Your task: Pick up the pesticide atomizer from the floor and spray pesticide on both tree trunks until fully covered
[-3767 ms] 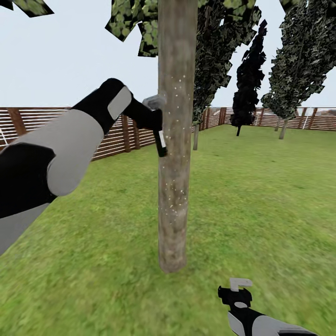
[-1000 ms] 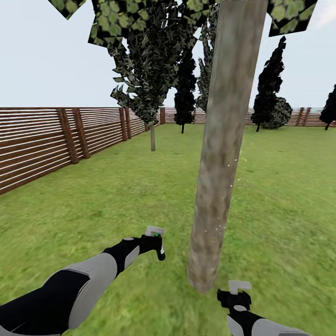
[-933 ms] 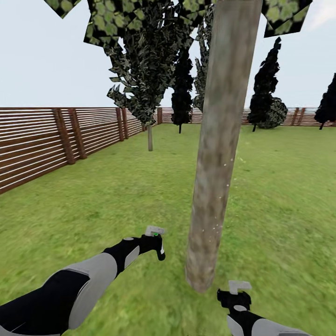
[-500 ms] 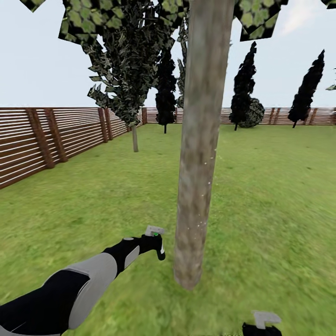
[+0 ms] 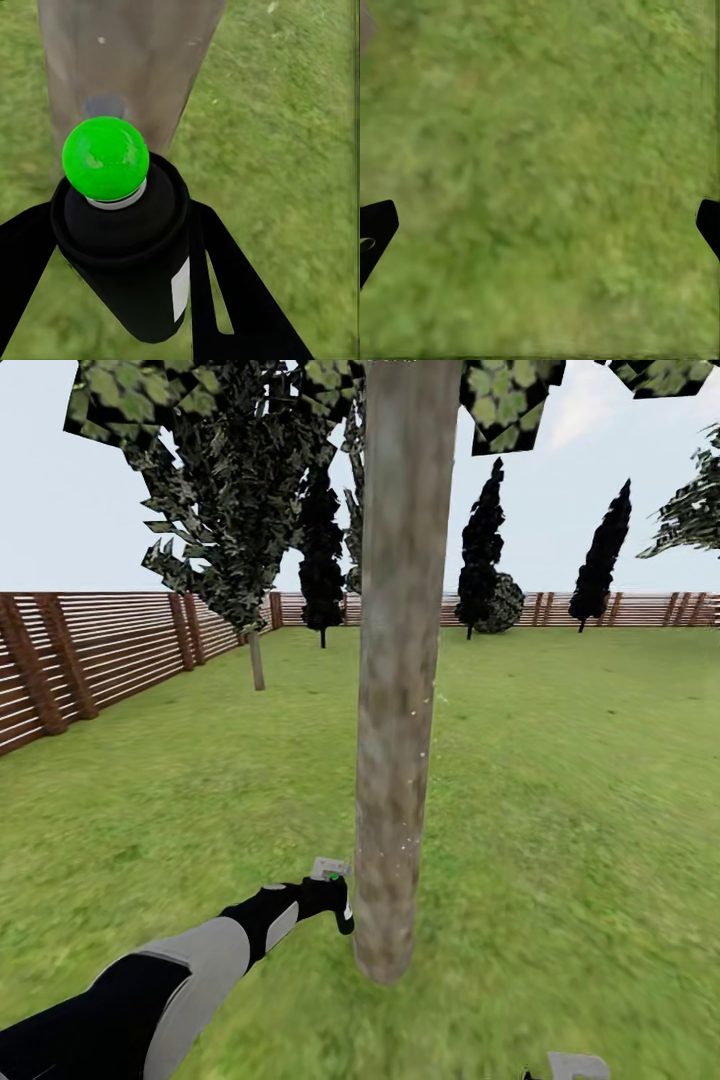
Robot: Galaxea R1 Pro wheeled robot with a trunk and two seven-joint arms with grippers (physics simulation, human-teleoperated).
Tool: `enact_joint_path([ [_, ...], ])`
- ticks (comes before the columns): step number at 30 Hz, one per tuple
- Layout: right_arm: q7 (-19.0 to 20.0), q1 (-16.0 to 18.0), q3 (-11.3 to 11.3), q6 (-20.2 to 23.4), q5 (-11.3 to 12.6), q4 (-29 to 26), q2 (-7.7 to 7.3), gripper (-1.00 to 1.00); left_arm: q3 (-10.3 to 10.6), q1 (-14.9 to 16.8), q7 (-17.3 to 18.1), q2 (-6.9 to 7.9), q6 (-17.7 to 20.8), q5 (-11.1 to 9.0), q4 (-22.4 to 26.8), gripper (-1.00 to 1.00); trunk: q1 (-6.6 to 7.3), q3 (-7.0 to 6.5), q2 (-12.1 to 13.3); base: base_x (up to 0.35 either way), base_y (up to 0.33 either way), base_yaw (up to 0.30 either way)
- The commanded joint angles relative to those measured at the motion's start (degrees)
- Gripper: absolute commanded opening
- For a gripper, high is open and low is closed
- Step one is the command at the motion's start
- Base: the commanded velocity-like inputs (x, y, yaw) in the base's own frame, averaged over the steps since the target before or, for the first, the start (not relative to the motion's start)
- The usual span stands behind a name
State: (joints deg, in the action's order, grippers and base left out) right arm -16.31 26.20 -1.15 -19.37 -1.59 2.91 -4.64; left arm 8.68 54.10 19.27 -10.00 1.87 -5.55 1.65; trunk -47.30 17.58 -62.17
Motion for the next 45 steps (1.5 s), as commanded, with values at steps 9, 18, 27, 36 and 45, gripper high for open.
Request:
enact_joint_path([
  [9,-0.12,-0.44,-0.08,-0.49,-0.20,0.25,0.07,1.00,0.29,-0.05,0.10,0.00,0.16,-0.60,-0.03,-1.00,-0.01,-0.31,-0.05,-0.205,0.001,-0.246],
  [18,-0.12,-0.45,-0.11,-0.46,-0.16,0.25,0.45,1.00,0.28,-0.06,0.03,0.00,0.24,-0.59,0.08,-1.00,-0.01,-0.34,-0.05,-0.158,0.000,-0.017],
  [27,-0.12,-0.45,-0.12,-0.35,-0.52,0.19,0.24,1.00,0.92,-0.06,1.31,0.00,3.08,-0.69,8.33,-1.00,-0.01,-0.34,-0.05,0.049,0.014,0.000],
  [36,-0.12,-0.45,-0.17,-0.32,-0.52,0.25,0.09,1.00,-0.19,0.23,1.12,0.00,54.27,-0.32,61.60,-1.00,-0.01,-0.34,-0.05,0.003,0.001,0.000],
  [45,-0.12,-0.53,-0.16,-0.32,-0.52,0.25,0.07,1.00,-4.15,24.94,1.12,0.00,55.52,-0.30,46.82,-1.00,-0.01,-0.34,-0.05,0.000,0.000,0.000],
])
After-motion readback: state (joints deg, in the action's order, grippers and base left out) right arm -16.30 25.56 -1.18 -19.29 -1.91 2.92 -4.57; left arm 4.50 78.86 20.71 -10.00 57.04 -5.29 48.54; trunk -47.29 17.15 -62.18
